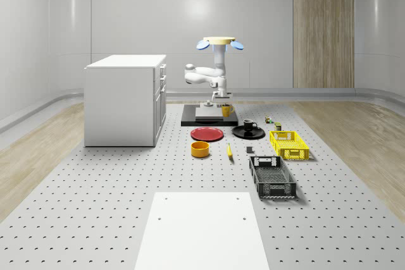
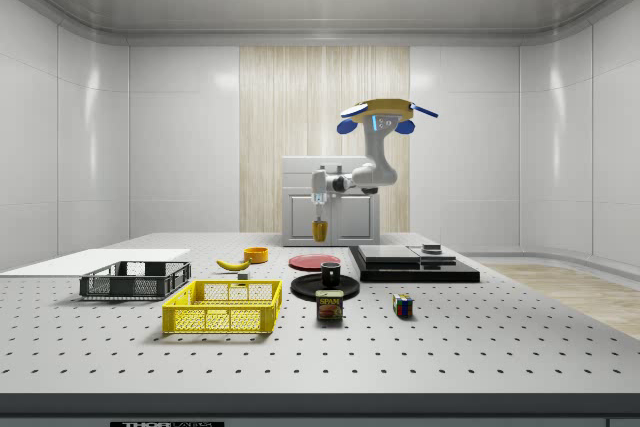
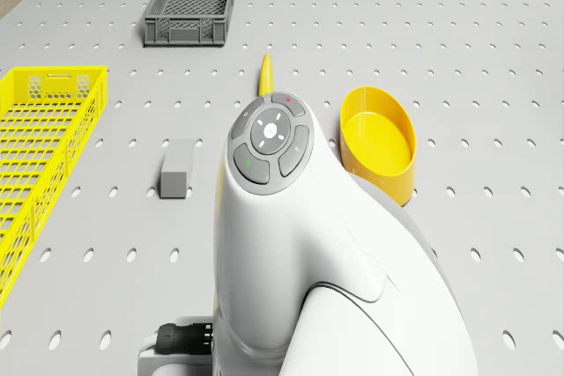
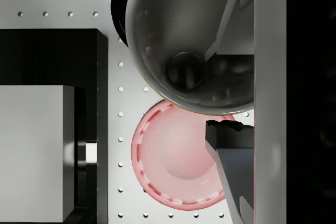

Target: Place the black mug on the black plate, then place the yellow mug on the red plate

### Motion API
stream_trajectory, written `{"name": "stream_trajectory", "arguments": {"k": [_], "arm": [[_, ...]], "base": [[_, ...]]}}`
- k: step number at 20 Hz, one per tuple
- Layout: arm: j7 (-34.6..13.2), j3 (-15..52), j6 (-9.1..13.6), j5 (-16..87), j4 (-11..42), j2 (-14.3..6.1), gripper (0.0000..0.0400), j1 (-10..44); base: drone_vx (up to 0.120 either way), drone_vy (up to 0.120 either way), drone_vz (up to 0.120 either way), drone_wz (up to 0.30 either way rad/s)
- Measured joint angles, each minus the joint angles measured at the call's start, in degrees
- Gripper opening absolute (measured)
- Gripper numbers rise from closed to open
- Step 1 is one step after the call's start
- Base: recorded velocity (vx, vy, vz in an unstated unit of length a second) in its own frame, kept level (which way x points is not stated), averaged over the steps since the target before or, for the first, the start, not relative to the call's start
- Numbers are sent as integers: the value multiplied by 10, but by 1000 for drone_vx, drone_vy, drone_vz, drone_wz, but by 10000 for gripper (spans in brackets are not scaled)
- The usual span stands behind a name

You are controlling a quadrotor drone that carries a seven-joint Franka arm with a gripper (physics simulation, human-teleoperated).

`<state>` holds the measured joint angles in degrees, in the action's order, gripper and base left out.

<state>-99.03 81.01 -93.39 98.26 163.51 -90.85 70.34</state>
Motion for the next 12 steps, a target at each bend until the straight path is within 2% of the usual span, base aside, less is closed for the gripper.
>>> {"name": "stream_trajectory", "arguments": {"k": [6, 12], "arm": [[0, 0, 0, 0, 0, 0, 110, 0], [0, 0, -1, 0, 0, -1, 110, 0]], "base": [[7, -120, 0, 0], [0, -120, -120, 0]]}}
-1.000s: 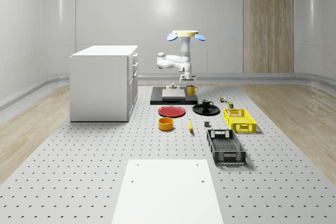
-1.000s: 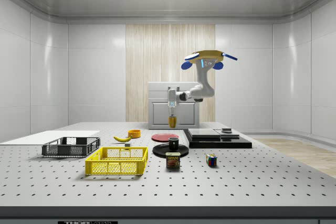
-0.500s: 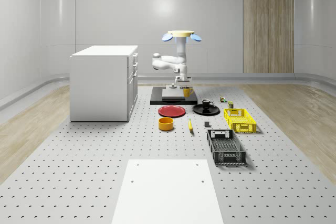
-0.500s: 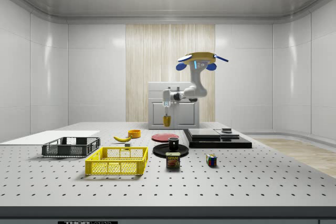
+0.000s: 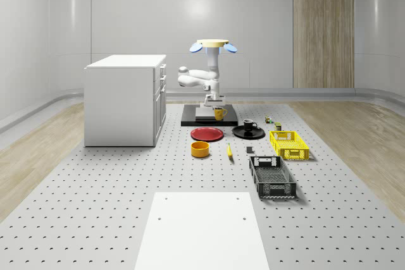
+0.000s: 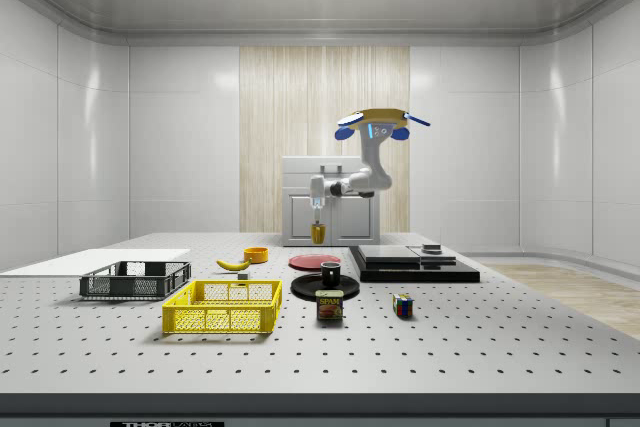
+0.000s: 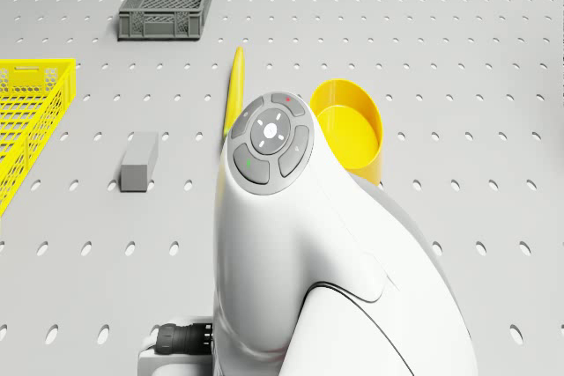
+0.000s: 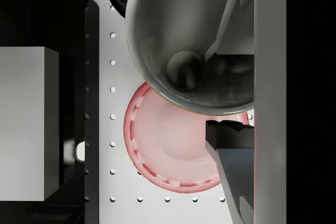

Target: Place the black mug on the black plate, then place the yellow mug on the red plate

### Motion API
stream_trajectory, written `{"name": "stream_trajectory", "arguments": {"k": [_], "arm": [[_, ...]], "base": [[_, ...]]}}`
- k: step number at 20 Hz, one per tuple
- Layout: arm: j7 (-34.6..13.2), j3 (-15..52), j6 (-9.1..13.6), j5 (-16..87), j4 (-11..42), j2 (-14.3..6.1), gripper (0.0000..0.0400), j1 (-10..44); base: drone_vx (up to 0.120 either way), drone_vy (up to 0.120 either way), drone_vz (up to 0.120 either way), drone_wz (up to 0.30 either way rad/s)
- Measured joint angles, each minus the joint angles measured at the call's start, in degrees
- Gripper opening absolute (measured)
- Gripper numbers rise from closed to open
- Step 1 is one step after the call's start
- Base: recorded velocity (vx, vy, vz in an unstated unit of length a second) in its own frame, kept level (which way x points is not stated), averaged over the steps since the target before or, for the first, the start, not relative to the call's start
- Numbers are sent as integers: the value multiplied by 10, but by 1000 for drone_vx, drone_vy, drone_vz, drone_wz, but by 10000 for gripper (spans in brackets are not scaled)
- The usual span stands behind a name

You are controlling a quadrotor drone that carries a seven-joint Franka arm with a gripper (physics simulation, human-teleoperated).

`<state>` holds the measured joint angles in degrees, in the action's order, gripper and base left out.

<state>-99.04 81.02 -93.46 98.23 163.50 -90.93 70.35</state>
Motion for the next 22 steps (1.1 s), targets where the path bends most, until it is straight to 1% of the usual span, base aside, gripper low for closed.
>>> {"name": "stream_trajectory", "arguments": {"k": [4, 15, 18, 22], "arm": [[0, 0, 0, 0, 0, 0, 110, 0], [0, 0, -1, 0, 0, -1, 110, 0], [0, -7, -3, 6, -1, -1, 110, 1], [-1, -34, -12, 32, -6, -2, 110, 5]], "base": [[0, -120, -120, 0], [0, -120, 0, 0], [0, -13, 0, 0], [0, 0, 0, 0]]}}
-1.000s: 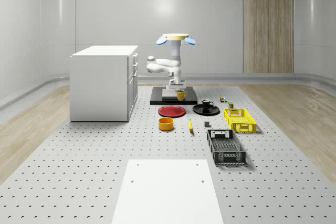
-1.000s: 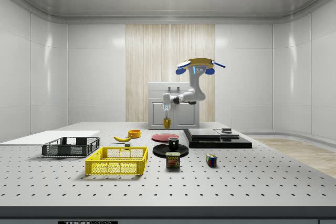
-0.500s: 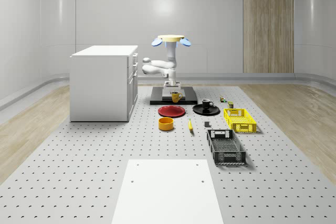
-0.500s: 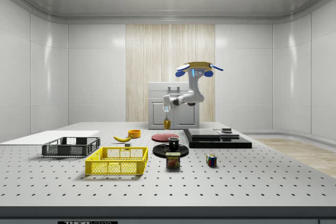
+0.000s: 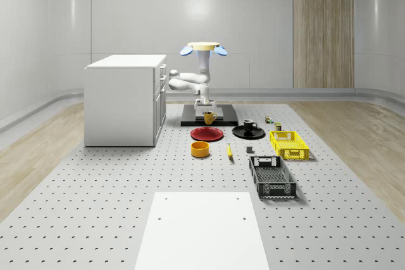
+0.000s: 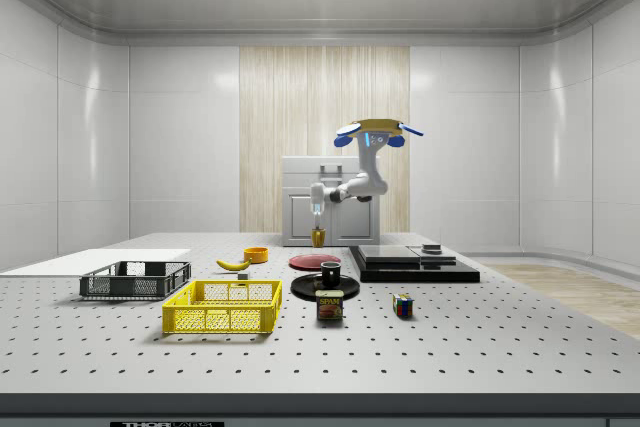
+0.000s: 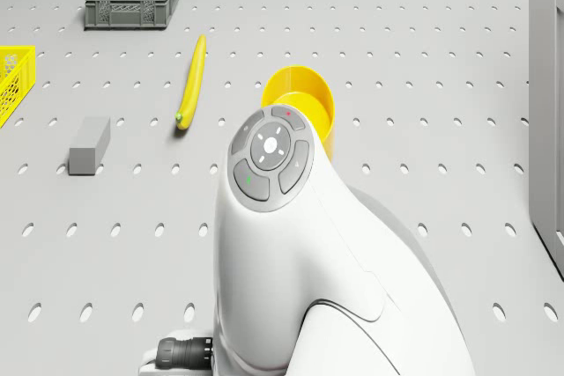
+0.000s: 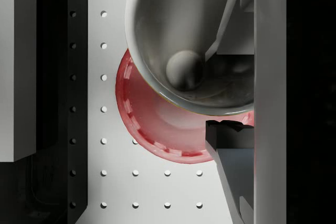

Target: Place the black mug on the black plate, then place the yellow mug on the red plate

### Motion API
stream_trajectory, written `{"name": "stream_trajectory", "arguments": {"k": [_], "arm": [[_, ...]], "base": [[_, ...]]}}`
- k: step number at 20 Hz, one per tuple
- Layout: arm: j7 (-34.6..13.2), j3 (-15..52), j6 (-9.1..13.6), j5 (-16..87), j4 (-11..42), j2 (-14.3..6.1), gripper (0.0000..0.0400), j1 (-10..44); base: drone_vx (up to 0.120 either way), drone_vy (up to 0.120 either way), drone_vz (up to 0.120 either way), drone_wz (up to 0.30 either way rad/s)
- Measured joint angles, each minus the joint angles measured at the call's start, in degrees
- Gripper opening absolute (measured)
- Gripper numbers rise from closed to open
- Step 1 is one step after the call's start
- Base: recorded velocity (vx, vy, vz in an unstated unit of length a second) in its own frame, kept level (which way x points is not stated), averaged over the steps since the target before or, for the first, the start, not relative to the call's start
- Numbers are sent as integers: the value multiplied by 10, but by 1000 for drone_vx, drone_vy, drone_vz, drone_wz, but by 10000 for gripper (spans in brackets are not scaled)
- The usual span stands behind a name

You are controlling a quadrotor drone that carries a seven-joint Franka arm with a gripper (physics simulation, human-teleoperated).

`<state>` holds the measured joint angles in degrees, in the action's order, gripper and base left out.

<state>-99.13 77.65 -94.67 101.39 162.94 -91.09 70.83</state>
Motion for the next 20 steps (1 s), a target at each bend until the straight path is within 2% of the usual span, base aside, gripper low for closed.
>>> {"name": "stream_trajectory", "arguments": {"k": [13, 20], "arm": [[-2, -109, -34, 104, -32, 8, 110, 22], [-1, -136, -38, 131, -42, 18, 110, 26]], "base": [[0, 0, 0, 0], [0, 0, 0, 0]]}}
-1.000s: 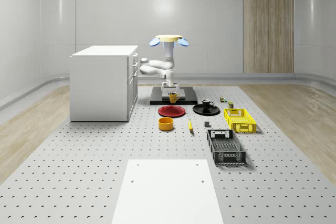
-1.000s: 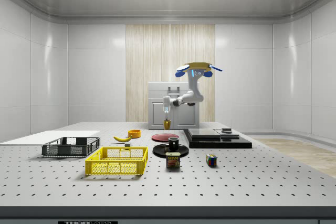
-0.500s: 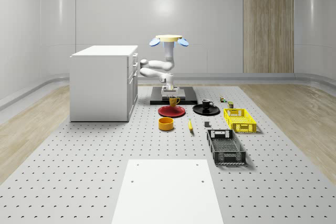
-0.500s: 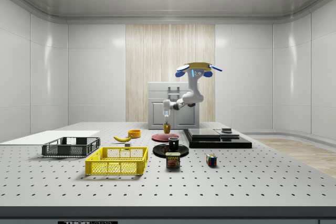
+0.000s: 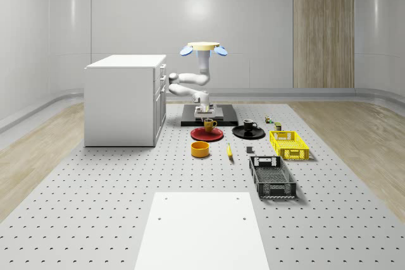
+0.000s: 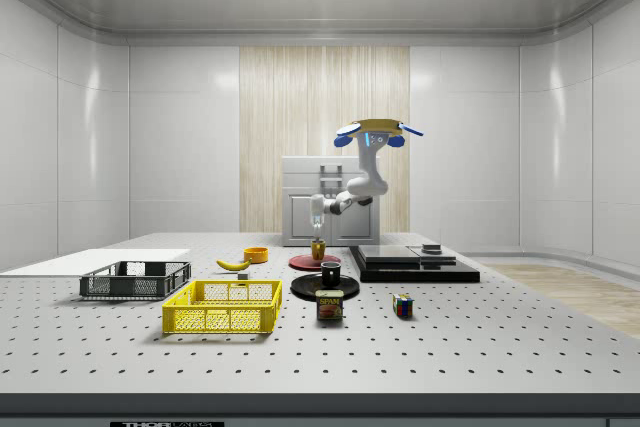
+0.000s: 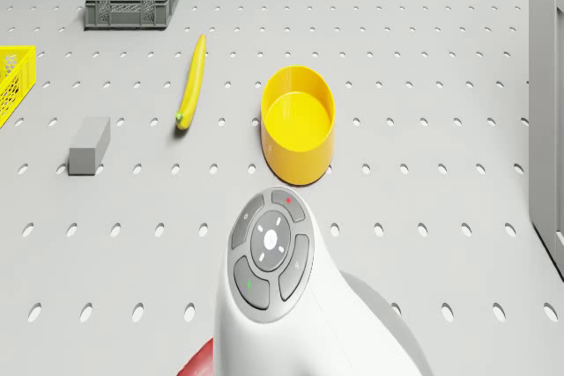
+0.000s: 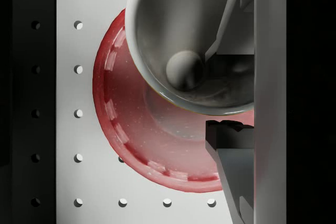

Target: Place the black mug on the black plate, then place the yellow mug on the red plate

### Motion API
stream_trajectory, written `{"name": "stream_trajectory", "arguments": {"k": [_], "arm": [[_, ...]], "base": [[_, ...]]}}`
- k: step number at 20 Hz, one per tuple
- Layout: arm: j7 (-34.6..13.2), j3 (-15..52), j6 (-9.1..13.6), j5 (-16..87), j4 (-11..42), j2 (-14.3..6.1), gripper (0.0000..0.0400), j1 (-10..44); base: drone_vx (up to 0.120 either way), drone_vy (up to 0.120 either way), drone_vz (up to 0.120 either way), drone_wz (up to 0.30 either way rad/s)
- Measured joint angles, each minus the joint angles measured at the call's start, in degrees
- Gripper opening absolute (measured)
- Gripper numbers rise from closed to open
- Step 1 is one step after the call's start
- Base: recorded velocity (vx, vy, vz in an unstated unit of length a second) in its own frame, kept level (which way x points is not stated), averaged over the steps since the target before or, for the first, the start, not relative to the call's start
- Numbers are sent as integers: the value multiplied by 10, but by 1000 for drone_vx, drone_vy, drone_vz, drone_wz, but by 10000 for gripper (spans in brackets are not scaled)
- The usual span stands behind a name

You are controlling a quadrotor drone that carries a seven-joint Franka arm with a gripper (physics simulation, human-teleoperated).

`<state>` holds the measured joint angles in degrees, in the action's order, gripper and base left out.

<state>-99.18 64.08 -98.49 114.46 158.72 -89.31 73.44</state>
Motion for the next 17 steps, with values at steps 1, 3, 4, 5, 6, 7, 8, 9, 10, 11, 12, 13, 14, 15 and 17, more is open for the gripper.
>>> {"name": "stream_trajectory", "arguments": {"k": [1, 3, 4, 5, 6, 7, 8, 9, 10, 11, 12, 13, 14, 15, 17], "arm": [[2, -2, 0, 2, -1, 1, 110, -2], [6, -4, 0, 4, -1, 2, 133, -5], [7, -5, 1, 5, -2, 3, 192, -6], [8, -5, 1, 6, -2, 4, 238, -8], [9, -3, 3, 4, -1, 4, 274, -9], [10, 0, 5, 1, 1, 5, 302, -11], [11, 5, 8, -2, 3, 5, 323, -14], [12, 10, 11, -7, 6, 6, 340, -16], [13, 16, 15, -13, 8, 6, 354, -18], [13, 22, 18, -18, 11, 6, 364, -20], [14, 27, 21, -22, 13, 7, 372, -22], [14, 32, 23, -26, 15, 7, 378, -24], [15, 35, 25, -29, 16, 8, 383, -25], [15, 39, 27, -32, 18, 8, 387, -26], [15, 43, 30, -36, 19, 9, 392, -28]], "base": [[0, 0, 0, 0], [0, 0, 0, 0], [0, 0, 0, 0], [0, 0, 0, 0], [0, 0, 0, 0], [0, 0, 0, 0], [0, 0, 0, 0], [0, 0, 0, 0], [0, 0, 0, 0], [0, 0, 0, 0], [0, 0, 0, 0], [0, 0, 0, 0], [0, 0, 0, 0], [0, 0, 0, 0], [0, 0, 0, 0]]}}
